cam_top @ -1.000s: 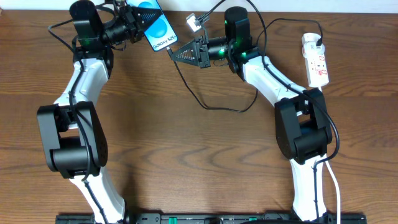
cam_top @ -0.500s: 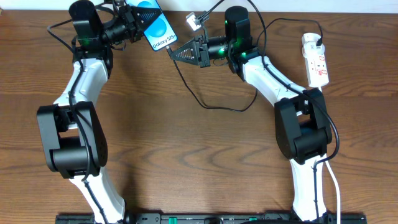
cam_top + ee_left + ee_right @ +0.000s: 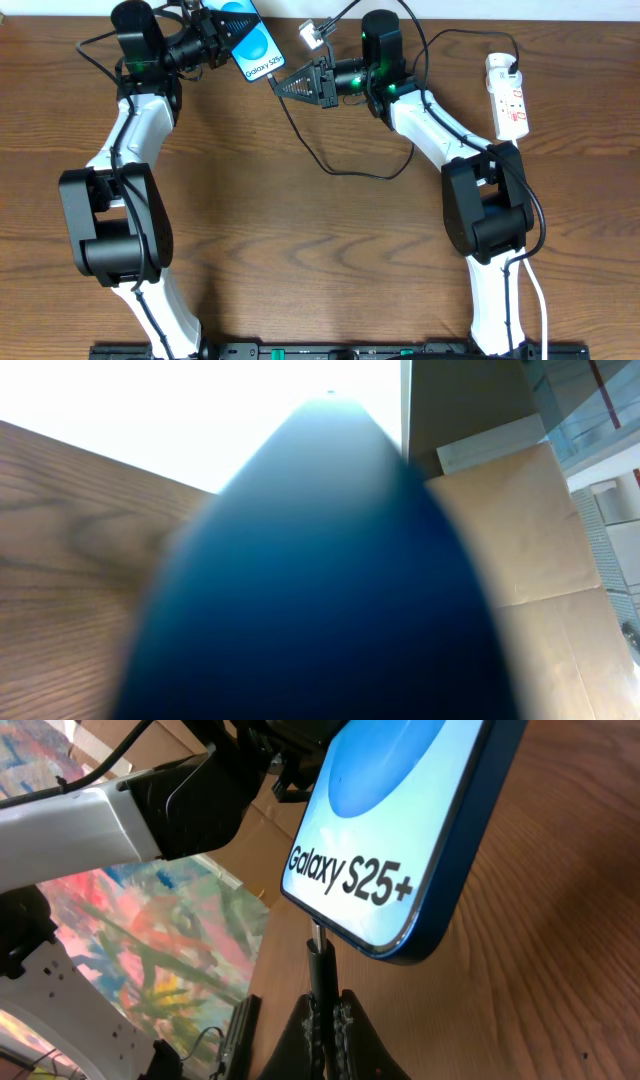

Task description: Plug charger to phone and switch on socket

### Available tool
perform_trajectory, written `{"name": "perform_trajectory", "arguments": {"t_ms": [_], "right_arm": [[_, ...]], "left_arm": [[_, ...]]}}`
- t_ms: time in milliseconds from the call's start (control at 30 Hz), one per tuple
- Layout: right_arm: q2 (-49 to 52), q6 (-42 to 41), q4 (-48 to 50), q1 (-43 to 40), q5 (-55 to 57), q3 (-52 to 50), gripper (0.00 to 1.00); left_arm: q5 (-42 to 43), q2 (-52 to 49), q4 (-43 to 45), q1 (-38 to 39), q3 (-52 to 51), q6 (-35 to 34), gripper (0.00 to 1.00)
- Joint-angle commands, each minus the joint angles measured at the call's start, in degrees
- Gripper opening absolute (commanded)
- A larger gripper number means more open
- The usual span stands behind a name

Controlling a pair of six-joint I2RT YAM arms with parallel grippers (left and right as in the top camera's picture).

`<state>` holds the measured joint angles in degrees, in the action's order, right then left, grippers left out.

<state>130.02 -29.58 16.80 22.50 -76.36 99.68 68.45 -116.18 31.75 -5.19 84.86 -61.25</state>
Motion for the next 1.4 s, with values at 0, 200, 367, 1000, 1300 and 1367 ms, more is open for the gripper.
{"name": "perform_trajectory", "arguments": {"t_ms": [0, 200, 367, 1000, 1300, 1367], "right_arm": [[-2.29, -0.37, 0.5, -0.33, 0.81, 0.98, 0.01], [-2.29, -0.48, 0.33, -0.28, 0.81, 0.98, 0.01], [-2.29, -1.55, 0.33, -0.28, 0.81, 0.98, 0.01], [-2.32, -1.7, 0.35, -0.5, 0.81, 0.98, 0.01], [-2.29, -2.12, 0.63, -0.55, 1.29, 0.98, 0.01], [-2.29, -2.16, 0.63, -0.55, 1.42, 0.98, 0.01]], "left_arm": [[1.66, 0.55, 0.57, 0.55, 0.85, 1.44, 0.07], [1.73, 0.55, 1.09, 1.42, 0.85, 1.9, 0.07], [3.61, 0.55, 4.09, 1.6, 0.85, 2.25, 0.08], [9.22, 0.55, 5.22, 1.64, 0.85, 5.14, 0.07], [9.55, 0.55, 5.25, 1.64, 0.85, 5.92, 0.07], [9.55, 0.55, 5.25, 1.66, 0.85, 6.23, 0.07]]}}
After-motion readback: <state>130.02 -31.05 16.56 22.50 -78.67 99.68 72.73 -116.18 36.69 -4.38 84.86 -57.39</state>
